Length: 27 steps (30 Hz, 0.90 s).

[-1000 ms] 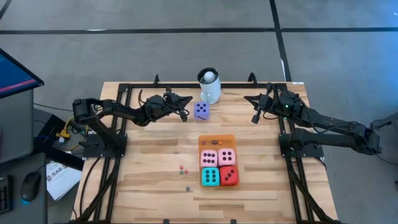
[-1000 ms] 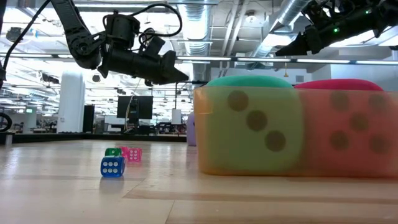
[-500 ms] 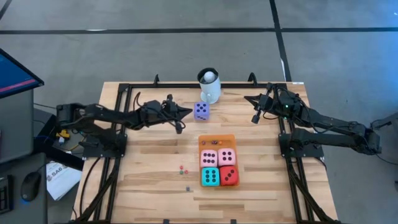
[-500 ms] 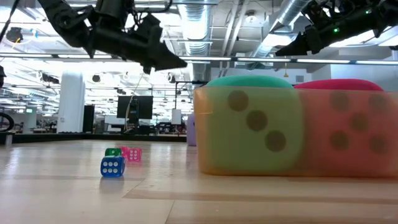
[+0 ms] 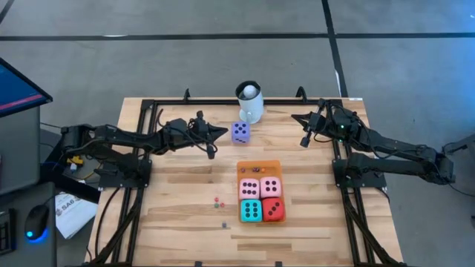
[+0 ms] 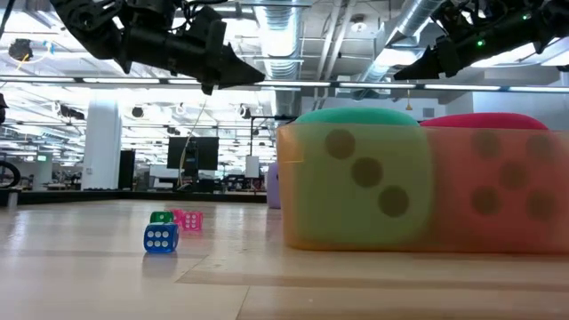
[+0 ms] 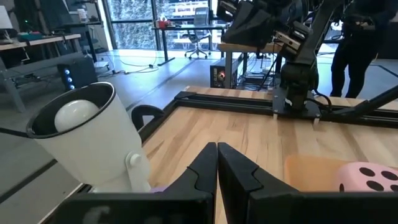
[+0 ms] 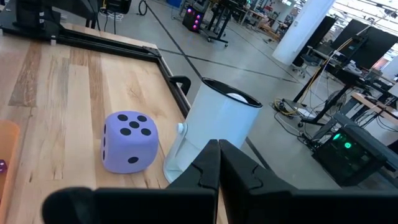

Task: Pick & Place Dice
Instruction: Put the left small pink dice into the orange bin

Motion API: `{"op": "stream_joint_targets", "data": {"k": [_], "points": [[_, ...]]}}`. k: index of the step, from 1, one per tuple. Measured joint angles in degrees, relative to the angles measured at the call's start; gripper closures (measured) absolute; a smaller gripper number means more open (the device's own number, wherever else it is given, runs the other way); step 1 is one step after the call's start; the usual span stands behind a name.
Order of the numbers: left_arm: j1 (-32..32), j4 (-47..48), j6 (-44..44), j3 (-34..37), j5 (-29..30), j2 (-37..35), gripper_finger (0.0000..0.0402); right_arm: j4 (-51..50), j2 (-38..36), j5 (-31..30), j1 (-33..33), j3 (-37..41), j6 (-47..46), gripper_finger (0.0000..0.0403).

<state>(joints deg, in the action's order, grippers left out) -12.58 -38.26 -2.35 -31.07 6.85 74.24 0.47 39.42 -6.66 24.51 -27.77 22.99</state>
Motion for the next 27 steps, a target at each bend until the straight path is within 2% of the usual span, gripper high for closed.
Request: {"op": "stream_joint_targets", "data": {"k": [7, 12, 19, 27], "points": [[-0.02, -0.11, 0.00, 0.00, 0.00, 0.00, 0.0401, 0.00, 0.00, 0.00, 0.00, 0.00, -0.07, 0.0403], [-0.35, -0.13, -2.22, 0.00, -0.02, 0.00, 0.0401, -0.67, 0.00, 1.00, -0.83, 0.00, -5.00, 0.0403], [-0.50, -0.11, -1.70, 0.00, -0.02, 0.02, 0.0401, -0.38, 0.00, 1.05, -3.01, 0.00, -5.97, 0.0403], [0.31, -0.07, -1.68, 0.00, -0.13, 0.04, 0.0401, -3.81, -0.31, 1.05, -9.32, 0.00, -9.64, 0.0403]]}}
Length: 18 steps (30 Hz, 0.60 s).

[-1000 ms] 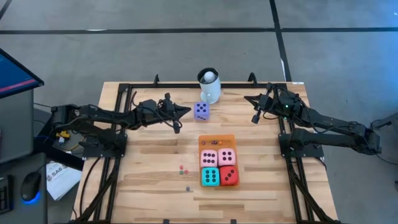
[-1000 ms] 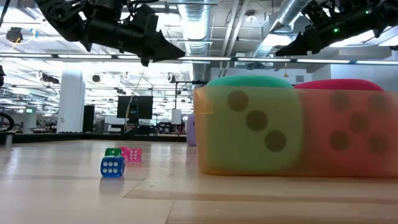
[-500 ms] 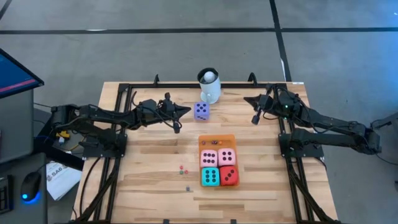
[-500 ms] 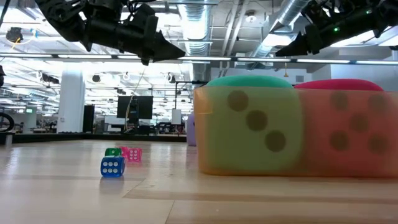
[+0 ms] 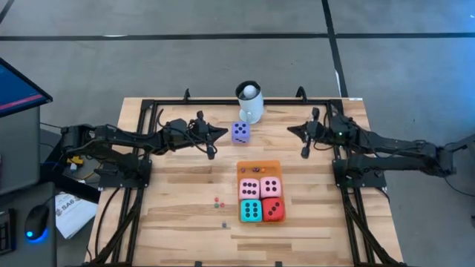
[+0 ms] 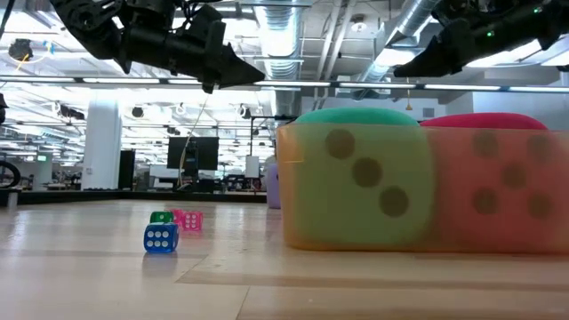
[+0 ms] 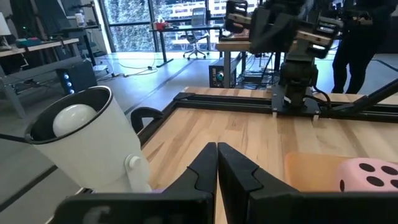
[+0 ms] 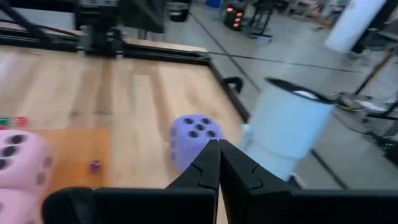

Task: Pick & Place Dice
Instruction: Put the left small pink dice into the orange bin

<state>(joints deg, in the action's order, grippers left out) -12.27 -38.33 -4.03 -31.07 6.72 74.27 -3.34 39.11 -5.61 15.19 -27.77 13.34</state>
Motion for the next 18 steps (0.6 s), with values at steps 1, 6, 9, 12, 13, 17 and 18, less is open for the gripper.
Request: {"op": "stream_joint_targets", "data": {"k": [1, 6, 9, 12, 13, 17, 18], "points": [[0.00, 0.00, 0.05, 0.00, -0.02, 0.01, 0.0401, -0.64, -0.31, -0.07, -1.03, 0.00, -0.57, 0.0403], [0.00, 0.00, 0.42, 0.00, -0.02, 0.01, 0.0401, -3.85, -2.47, -0.41, -5.65, 0.04, -2.79, 0.0403], [0.00, 0.00, 0.42, -0.01, -0.02, 0.01, 0.0401, -3.47, -4.67, -0.56, -8.02, 1.68, -2.91, 0.0403], [0.00, 0.00, 0.42, -0.02, -0.02, 0.01, 0.0401, -3.06, -7.67, -1.92, -9.30, 3.49, -3.25, 0.0403], [0.00, -0.01, 0.42, -0.02, 0.00, 0.01, 0.0401, -2.52, -8.82, -2.30, -9.53, 4.17, -3.32, 0.0403], [0.00, 0.00, 0.60, -0.02, 0.02, 0.01, 0.0401, -2.05, -14.39, -3.38, -9.54, 6.47, -2.04, 0.0403], [0.00, 0.00, 1.56, -0.02, 0.02, 0.01, 0.0401, -2.34, -15.63, -3.47, -9.54, 6.75, -1.38, 0.0403]]}}
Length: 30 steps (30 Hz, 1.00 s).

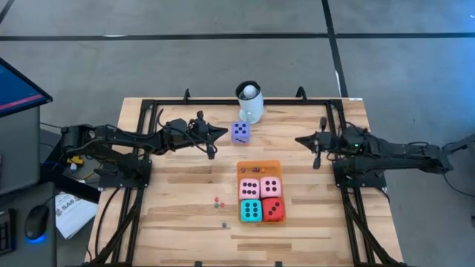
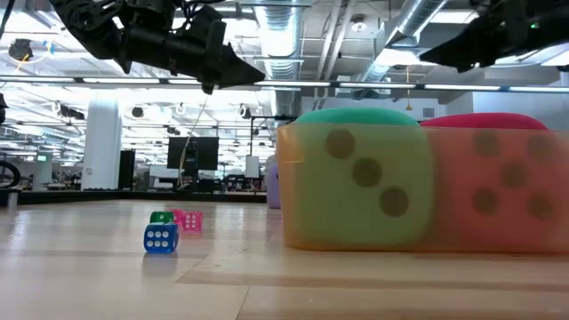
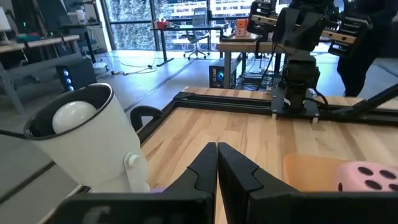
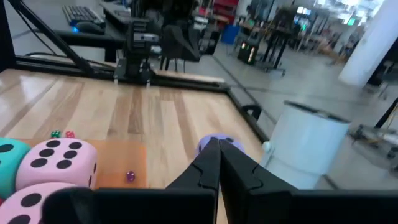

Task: Pick & Place Dice
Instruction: Put the left small pink dice into the orange bin

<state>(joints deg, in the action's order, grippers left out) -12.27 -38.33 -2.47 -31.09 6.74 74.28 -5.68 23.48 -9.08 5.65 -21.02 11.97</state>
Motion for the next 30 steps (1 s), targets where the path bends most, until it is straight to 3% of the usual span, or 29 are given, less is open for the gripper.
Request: {"op": "stream_joint_targets", "data": {"k": [8, 14, 22, 30], "points": [[4.61, 2.10, 3.56, -0.03, 0.61, 0.00, 0.0401, -3.51, -7.75, -0.01, 0.04, 1.65, 2.00, 0.0403], [11.91, 9.03, 7.85, -0.04, 8.17, 0.02, 0.0401, -4.19, -10.22, -0.01, 0.04, 1.71, 2.14, 0.0403], [22.14, 18.05, 17.24, -0.04, 16.71, 0.02, 0.0401, -4.30, -10.40, -0.01, 0.04, 1.71, 2.12, 0.0403], [29.57, 27.76, 32.79, -0.04, 18.51, 0.02, 0.0401, -4.30, -10.40, -0.01, 0.04, 1.71, 1.98, 0.0403]]}}
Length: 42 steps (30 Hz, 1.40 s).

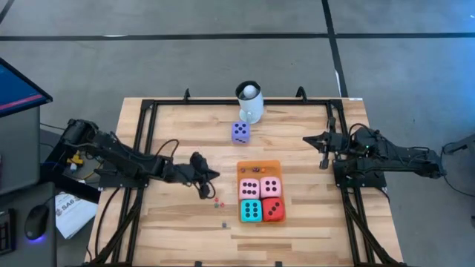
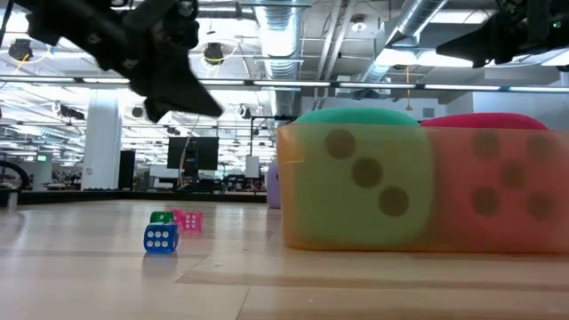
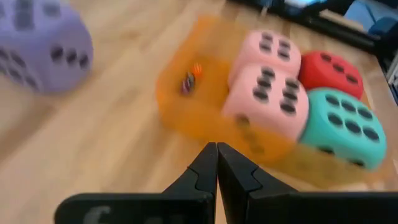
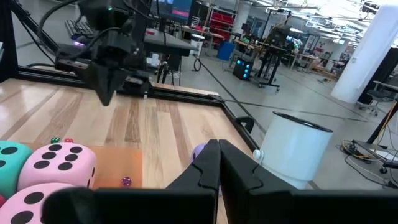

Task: Pick & Place Dice
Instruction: Put the left small pink dice into the orange bin

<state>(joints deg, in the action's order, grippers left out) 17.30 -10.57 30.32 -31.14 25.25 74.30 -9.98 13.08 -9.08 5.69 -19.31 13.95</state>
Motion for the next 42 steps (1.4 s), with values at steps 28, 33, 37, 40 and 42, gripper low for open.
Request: {"op": "stream_joint_targets", "data": {"k": [28, 33, 37, 40, 42], "points": [[9.83, 21.34, 19.97, -12.48, 1.03, 13.29, 0.0401, -1.60, 0.02, 0.00, 0.03, 0.00, 0.00, 0.0403], [9.83, 23.49, 23.81, -13.70, -3.37, 12.83, 0.0401, -1.96, 0.01, -0.07, 0.04, 0.00, 0.11, 0.0403], [9.06, 27.71, 25.95, -14.64, -6.26, 13.09, 0.0401, -2.08, 0.00, -0.31, 0.04, 0.00, 0.13, 0.0403], [8.26, 29.22, 26.09, -15.15, -7.77, 13.09, 0.0401, -2.09, 0.00, -0.39, 0.07, 0.00, 0.13, 0.0403], [7.92, 29.26, 25.59, -15.15, -7.84, 13.09, 0.0401, -2.09, 0.00, -0.44, 0.07, 0.00, 0.11, 0.0403]]}}
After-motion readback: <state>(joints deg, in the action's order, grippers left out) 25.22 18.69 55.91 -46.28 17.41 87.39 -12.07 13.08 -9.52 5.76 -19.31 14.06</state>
